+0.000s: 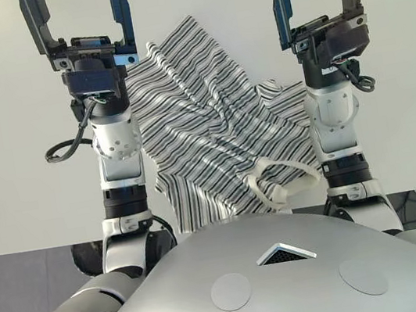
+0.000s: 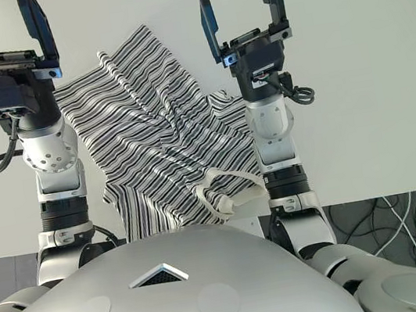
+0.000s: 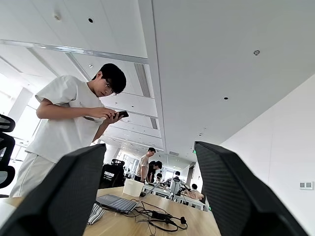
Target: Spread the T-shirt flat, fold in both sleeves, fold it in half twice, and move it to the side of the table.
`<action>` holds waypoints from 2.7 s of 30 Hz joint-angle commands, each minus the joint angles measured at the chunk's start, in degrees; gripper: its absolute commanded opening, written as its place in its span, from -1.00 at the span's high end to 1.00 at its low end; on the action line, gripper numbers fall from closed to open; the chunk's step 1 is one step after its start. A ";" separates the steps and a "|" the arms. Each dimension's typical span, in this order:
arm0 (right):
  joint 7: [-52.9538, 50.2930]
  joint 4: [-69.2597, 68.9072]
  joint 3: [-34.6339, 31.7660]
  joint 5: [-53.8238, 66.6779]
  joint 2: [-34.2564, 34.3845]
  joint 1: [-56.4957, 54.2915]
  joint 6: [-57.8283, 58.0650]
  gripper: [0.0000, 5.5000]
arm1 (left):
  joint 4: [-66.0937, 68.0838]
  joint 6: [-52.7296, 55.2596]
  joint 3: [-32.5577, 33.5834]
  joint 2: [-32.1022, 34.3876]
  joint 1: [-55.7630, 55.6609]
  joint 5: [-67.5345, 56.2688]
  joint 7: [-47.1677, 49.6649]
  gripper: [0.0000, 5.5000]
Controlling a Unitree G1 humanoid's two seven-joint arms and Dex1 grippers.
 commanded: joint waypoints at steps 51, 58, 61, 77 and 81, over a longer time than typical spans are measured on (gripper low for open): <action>17.22 69.24 23.52 -21.69 -3.41 -44.10 29.97 -0.22 | 35.86 18.54 -18.88 32.21 -3.66 21.21 -14.69 -0.24; 11.48 72.08 21.16 -20.44 -8.01 -46.10 34.50 -0.22 | 59.77 17.04 -26.17 29.17 -25.45 26.94 -1.94 -0.24; 10.13 72.48 20.02 -19.99 -9.69 -46.29 36.00 -0.22 | 66.16 15.51 -29.56 28.03 -31.26 29.17 2.15 -0.24; 16.46 61.44 5.98 -6.59 -14.40 -40.38 17.40 -0.22 | 65.13 -4.00 -27.35 25.31 -40.29 23.57 25.03 -0.24; 23.12 32.47 1.84 1.99 -20.25 -25.45 13.56 -0.22 | 49.35 -11.38 -25.29 31.93 -30.02 19.77 18.93 -0.24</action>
